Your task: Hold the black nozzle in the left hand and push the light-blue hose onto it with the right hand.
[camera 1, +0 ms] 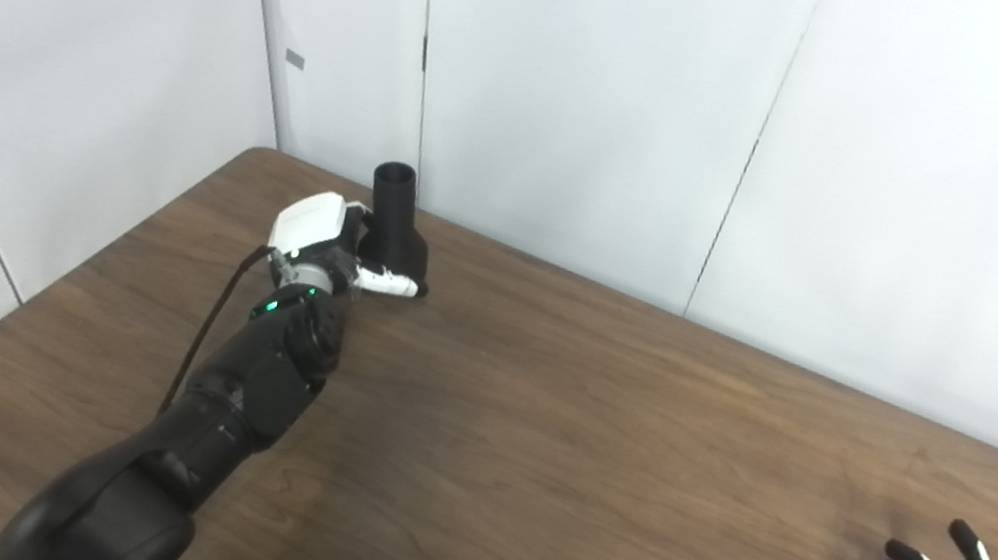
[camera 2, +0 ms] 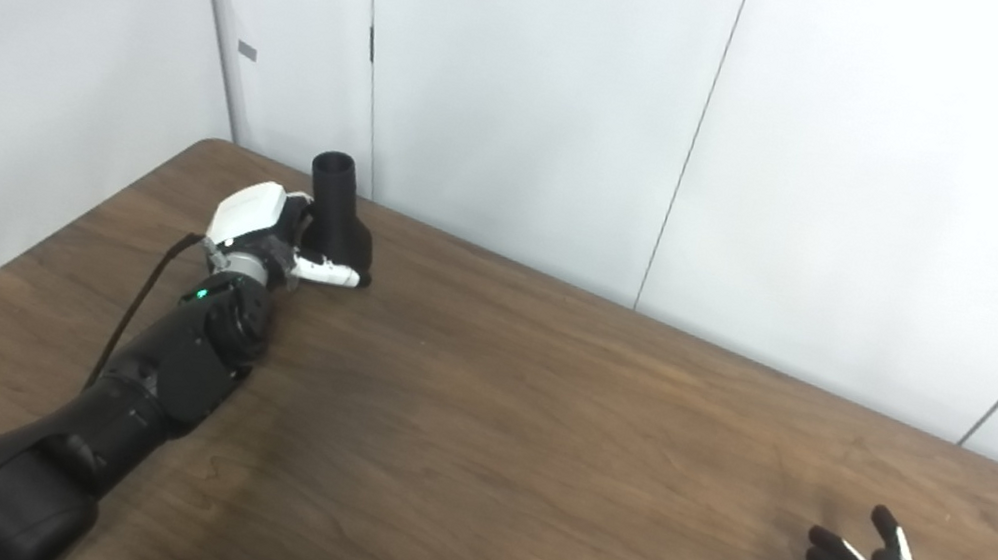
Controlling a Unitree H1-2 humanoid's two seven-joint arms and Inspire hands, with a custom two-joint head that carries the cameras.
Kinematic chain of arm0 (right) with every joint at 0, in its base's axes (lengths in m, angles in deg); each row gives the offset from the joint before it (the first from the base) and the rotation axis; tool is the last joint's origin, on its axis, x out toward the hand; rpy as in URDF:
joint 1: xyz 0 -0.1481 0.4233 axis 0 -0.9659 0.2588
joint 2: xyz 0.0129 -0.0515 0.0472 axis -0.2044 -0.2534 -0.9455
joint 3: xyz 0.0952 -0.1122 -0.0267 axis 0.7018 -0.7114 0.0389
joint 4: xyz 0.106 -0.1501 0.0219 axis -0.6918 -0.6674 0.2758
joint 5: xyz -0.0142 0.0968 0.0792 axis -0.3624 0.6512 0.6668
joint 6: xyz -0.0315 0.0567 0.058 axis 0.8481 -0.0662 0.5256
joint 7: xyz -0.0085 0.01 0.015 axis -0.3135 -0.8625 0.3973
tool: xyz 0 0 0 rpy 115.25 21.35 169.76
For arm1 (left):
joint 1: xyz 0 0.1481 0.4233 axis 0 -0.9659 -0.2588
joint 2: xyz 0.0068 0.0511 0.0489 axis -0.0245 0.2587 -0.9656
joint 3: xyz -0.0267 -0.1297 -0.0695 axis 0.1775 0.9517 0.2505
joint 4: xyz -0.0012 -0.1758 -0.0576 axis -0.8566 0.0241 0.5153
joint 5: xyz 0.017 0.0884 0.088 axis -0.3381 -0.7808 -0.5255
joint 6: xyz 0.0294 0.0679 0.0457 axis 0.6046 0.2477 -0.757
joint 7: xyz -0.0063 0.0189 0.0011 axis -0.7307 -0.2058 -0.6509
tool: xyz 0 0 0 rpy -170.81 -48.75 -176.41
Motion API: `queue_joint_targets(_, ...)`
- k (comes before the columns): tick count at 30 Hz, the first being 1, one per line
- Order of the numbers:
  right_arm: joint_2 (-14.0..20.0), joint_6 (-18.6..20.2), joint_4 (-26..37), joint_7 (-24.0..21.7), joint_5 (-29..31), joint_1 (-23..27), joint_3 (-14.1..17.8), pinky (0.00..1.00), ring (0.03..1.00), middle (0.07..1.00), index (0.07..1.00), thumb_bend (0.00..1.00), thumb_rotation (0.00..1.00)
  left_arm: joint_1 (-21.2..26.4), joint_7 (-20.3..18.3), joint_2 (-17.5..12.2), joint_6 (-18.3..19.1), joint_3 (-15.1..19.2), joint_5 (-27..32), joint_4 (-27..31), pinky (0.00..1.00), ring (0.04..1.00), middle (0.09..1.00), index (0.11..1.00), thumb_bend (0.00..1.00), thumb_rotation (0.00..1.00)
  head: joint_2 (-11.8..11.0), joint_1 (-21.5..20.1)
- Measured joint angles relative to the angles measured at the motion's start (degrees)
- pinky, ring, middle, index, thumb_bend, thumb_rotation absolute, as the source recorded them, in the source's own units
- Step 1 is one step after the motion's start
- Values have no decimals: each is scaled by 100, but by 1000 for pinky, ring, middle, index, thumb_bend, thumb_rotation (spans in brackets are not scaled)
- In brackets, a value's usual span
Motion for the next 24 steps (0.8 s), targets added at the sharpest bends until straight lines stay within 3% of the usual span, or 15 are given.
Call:
queue_joint_targets(6,-1,1,0,0,0,0,1,694,802,805,970,329,1000,43,6,-11,-9,-78,-12,0,987,862,760,689,920,178,0,0)
queue_joint_targets(9,-1,1,0,0,2,0,1,707,814,808,967,334,1000,64,7,-22,-9,-127,-17,1,756,796,716,610,860,98,26,-17)
queue_joint_targets(10,-1,1,0,0,3,0,0,712,815,809,966,332,1000,71,10,-22,-12,-107,-7,4,739,783,699,551,696,78,26,-18)
queue_joint_targets(12,-1,2,0,-1,9,-1,-1,715,818,810,966,330,1000,75,25,-17,-19,-35,21,26,769,737,648,498,558,54,35,0)
queue_joint_targets(14,0,0,0,-2,23,-2,1,710,811,807,961,339,1000,55,68,1,-20,26,37,89,816,715,630,487,530,47,35,0)
queue_joint_targets(17,4,-10,-4,-4,32,-3,4,710,813,803,951,350,1000,38,140,58,-22,34,21,127,808,677,603,484,521,45,44,0)
queue_joint_targets(21,4,-22,-6,-12,48,-10,6,723,821,808,948,336,1000,39,149,65,-6,-13,-21,156,776,671,606,483,521,46,70,0)
queue_joint_targets(24,4,-23,-7,-21,64,-11,12,722,811,800,943,333,1000,32,128,64,20,-52,-53,193,820,690,625,483,521,47,79,0)
